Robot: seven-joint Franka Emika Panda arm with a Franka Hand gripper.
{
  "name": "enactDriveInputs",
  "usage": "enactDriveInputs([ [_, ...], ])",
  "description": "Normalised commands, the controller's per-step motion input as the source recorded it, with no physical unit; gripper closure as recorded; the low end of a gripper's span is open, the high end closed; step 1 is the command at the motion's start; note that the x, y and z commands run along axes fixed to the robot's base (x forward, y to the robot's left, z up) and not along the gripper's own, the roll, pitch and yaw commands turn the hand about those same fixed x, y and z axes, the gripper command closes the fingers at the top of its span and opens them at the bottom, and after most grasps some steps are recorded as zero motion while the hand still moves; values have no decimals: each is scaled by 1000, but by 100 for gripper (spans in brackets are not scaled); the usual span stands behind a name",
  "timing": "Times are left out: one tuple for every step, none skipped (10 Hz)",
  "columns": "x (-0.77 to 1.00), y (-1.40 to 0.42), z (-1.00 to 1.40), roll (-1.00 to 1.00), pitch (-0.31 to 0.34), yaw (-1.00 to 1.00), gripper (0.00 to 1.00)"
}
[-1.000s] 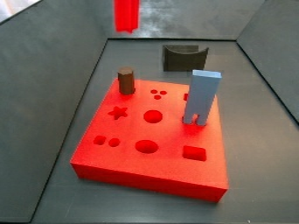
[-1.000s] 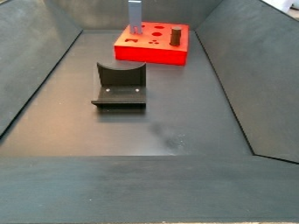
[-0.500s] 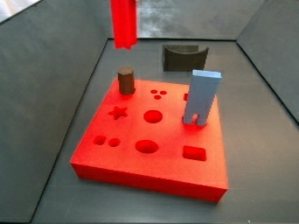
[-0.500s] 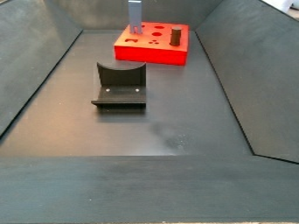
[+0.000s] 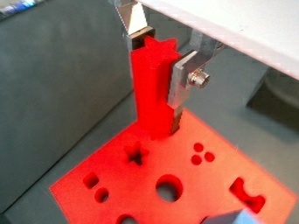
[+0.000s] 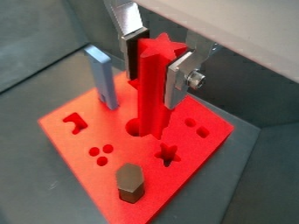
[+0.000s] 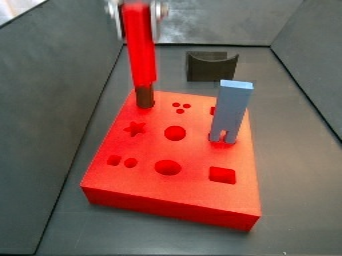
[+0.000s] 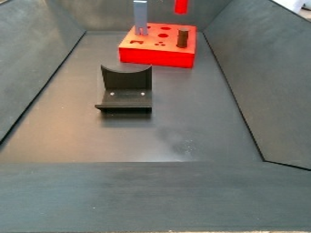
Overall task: Pick up the star object. Move up. Place the star object on the fixture. Regrasp the star object. Move to above the board. Insert the star object.
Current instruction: Insert the star object.
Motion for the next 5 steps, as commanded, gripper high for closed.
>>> enactDriveInputs([
  [-103,-111,-849,-119,-16,-746,100],
  [-86,-43,-717,-103,-20,-871,100],
  [-143,0,-206,-126,0,-583,100],
  [-29,0,-6,0,7,0,100],
  [0,-51,-523,0,0,-391,100],
])
